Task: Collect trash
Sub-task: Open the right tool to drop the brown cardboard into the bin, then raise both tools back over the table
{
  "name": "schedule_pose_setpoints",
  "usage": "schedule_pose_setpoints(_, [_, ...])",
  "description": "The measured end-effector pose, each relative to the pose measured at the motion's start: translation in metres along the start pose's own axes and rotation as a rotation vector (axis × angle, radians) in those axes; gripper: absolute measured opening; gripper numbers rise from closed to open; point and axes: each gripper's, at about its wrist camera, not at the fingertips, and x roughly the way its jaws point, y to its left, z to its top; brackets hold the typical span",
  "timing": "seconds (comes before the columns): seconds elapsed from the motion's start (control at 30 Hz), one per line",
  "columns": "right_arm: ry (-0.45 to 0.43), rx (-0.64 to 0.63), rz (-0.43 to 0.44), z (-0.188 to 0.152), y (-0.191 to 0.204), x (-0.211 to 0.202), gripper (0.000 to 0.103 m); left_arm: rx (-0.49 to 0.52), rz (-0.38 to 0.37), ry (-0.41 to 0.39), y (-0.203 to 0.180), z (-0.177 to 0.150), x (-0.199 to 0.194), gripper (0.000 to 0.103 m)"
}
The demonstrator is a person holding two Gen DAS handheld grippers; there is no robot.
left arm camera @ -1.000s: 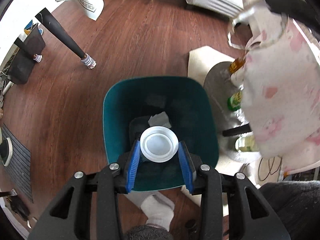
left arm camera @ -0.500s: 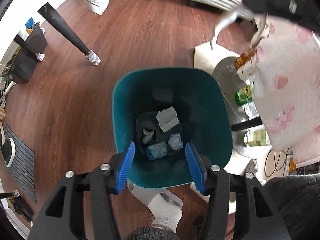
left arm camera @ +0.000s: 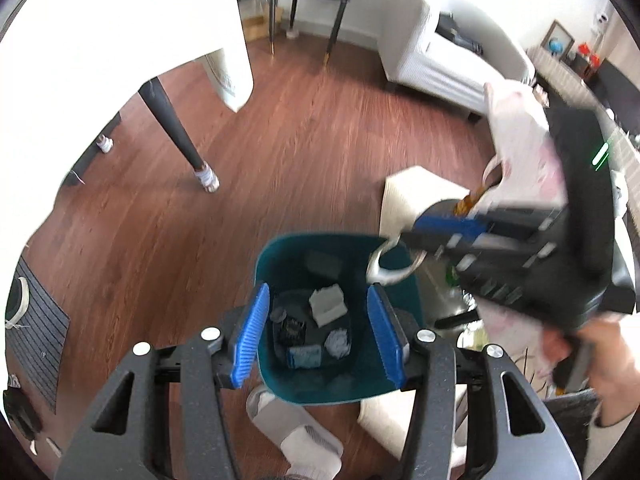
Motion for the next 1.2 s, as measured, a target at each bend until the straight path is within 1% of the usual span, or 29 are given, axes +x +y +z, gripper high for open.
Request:
schedule_pose_setpoints(0.07, [0.015,0.006,-0.001,-0.002,0.001,0.009,0.021,-0.006,-0.003,-0.029,-0.001,0.004,-0.009,0.051])
schedule_pose_setpoints(0.17, [0.045,0.005,-0.002,-0.008,0.005,0.022,0.021,-0.015,-0.006,-0.06,-0.002,0.008,-0.018,0.05])
schedule_pose_setpoints(0.27, [0.075,0.004,0.0,-0.015,0.007,0.034,0.022,-0.021,-0.005,-0.079,-0.002,0.012,-0.025,0.049])
schedule_pose_setpoints(0.4, [0.115,-0.016,-0.025,-0.026,0.009,0.049,0.022,-0.016,-0.008,-0.101,-0.006,0.016,-0.034,0.048])
schedule_pose_setpoints(0.5, [0.144,-0.009,-0.023,-0.035,0.007,0.058,0.022,-0.005,-0.011,-0.118,-0.011,0.019,-0.042,0.048])
schedule_pose_setpoints(0.57, [0.151,0.006,-0.027,-0.04,0.003,0.06,0.026,-0.003,-0.018,-0.131,-0.013,0.021,-0.045,0.048])
schedule_pose_setpoints(0.6, [0.153,0.009,-0.024,-0.043,0.002,0.061,0.038,-0.003,-0.025,-0.138,-0.015,0.022,-0.048,0.048])
schedule_pose_setpoints(0.63, [0.154,0.007,-0.021,-0.046,0.002,0.061,0.047,-0.002,-0.034,-0.145,-0.016,0.023,-0.051,0.048])
schedule_pose_setpoints(0.7, [0.16,0.001,-0.019,-0.05,-0.001,0.062,0.048,0.001,-0.043,-0.16,-0.022,0.024,-0.057,0.048])
schedule_pose_setpoints(0.8, [0.15,-0.006,-0.002,-0.053,-0.002,0.057,0.048,0.003,-0.058,-0.185,-0.03,0.028,-0.066,0.048])
schedule_pose_setpoints(0.9, [0.129,-0.019,-0.001,-0.056,-0.001,0.048,0.051,0.011,-0.068,-0.207,-0.04,0.031,-0.072,0.048])
schedule_pose_setpoints(1.0, [0.106,-0.025,0.02,-0.059,0.001,0.036,0.052,0.02,-0.085,-0.222,-0.048,0.034,-0.079,0.049])
schedule_pose_setpoints(1.07, [0.09,-0.048,0.019,-0.061,0.005,0.026,0.054,0.024,-0.095,-0.238,-0.053,0.036,-0.083,0.05])
schedule_pose_setpoints(1.13, [0.065,-0.068,0.016,-0.061,0.009,0.012,0.06,0.028,-0.094,-0.252,-0.059,0.039,-0.086,0.05])
schedule_pose_setpoints(1.2, [0.023,-0.068,0.023,-0.06,0.009,-0.006,0.062,0.033,-0.088,-0.27,-0.065,0.041,-0.088,0.051])
